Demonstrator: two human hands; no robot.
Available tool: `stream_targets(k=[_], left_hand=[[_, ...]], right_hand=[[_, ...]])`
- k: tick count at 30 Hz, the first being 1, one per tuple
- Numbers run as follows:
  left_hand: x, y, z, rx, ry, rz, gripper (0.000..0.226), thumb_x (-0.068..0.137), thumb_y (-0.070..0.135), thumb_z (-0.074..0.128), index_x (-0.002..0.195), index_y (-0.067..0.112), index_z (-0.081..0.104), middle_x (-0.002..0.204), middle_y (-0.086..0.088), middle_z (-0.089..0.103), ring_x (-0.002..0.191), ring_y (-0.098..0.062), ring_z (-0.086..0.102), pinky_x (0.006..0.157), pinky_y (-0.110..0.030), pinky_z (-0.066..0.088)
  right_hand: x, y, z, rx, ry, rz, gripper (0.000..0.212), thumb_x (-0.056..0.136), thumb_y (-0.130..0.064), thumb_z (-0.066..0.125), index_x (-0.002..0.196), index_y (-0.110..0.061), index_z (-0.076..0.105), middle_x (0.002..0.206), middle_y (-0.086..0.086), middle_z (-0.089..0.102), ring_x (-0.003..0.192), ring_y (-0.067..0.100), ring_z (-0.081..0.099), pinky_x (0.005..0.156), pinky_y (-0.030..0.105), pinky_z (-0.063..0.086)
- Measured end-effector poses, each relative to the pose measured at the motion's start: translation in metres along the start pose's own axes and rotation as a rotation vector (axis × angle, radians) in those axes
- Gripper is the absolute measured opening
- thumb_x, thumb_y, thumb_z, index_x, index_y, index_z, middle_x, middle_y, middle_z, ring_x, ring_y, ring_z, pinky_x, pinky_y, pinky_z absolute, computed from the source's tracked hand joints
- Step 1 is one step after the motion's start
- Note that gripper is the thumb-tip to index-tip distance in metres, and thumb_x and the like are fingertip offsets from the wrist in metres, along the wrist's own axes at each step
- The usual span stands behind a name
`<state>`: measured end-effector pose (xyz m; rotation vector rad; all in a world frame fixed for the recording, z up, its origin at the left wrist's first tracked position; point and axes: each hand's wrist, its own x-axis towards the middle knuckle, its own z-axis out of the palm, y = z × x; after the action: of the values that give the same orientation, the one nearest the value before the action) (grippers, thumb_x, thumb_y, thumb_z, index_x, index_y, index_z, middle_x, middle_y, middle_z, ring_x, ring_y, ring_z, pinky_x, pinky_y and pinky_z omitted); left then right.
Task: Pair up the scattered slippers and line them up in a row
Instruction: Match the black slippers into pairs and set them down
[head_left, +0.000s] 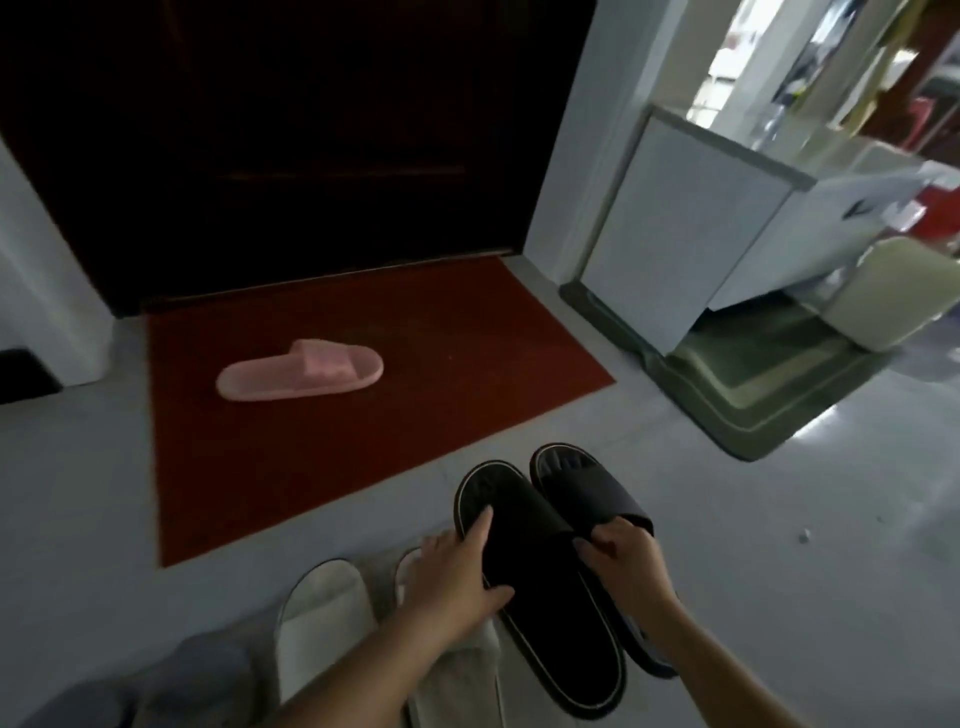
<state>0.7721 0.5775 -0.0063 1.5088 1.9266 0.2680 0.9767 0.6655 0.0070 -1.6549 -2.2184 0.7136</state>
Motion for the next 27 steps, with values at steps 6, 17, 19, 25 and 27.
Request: stream_targets(k=[6,17,19,25,27], left_hand=[[0.02,0.001,0.039,0.063,-0.016,-0.059,0.067,0.087,0.053,0.049,0.145,0.032,0.024,0.146,0.001,0.039,0.135,-0.027,0.029,0.104,-0.04,0.032],[0.008,-0.029,0.017,-0.151,0.102,-0.103,0.053,0.085,0.041,0.06,0.134,0.028,0.044,0.128,0.004,0.056,0.123,-0.017,0.045,0.101,-0.03,0.038],[-0.001,-0.045,-0.008,-0.22,0.158,-0.128,0.049,0.085,0.038,0.062,0.131,0.027,0.048,0.123,0.006,0.058,0.118,-0.013,0.049,0.096,-0.025,0.04],[-0.08,-0.129,-0.095,-0.403,0.37,-0.26,0.037,0.083,0.033,0.067,0.117,0.023,0.057,0.107,0.011,0.06,0.098,-0.006,0.056,0.088,-0.021,0.045],[-0.127,-0.174,-0.126,-0.385,0.408,-0.29,0.035,0.082,0.034,0.068,0.115,0.025,0.057,0.104,0.012,0.06,0.095,-0.004,0.056,0.086,-0.021,0.046]], right_hand=[[0.005,0.046,0.016,-0.225,-0.387,0.214,0.035,0.086,-0.04,0.058,0.059,-0.025,0.043,0.06,-0.008,0.047,0.062,0.014,0.052,0.055,0.03,0.04],[0.014,-0.032,0.069,0.05,-0.058,0.006,0.033,0.083,-0.045,0.063,0.062,-0.02,0.054,0.052,-0.006,0.054,0.053,0.01,0.053,0.048,0.029,0.039],[0.021,-0.059,0.078,0.108,-0.132,-0.073,0.031,0.082,-0.041,0.065,0.061,-0.022,0.053,0.05,-0.006,0.051,0.049,0.005,0.049,0.05,0.029,0.04],[-0.003,-0.184,0.135,0.19,-0.552,-0.367,0.03,0.081,-0.039,0.067,0.108,-0.032,0.058,0.089,-0.015,0.059,0.068,-0.003,0.058,0.064,0.017,0.046],[-0.02,-0.239,0.152,0.132,-0.662,-0.531,0.041,0.08,-0.041,0.066,0.118,-0.036,0.052,0.097,-0.018,0.052,0.073,-0.002,0.058,0.072,0.021,0.049]])
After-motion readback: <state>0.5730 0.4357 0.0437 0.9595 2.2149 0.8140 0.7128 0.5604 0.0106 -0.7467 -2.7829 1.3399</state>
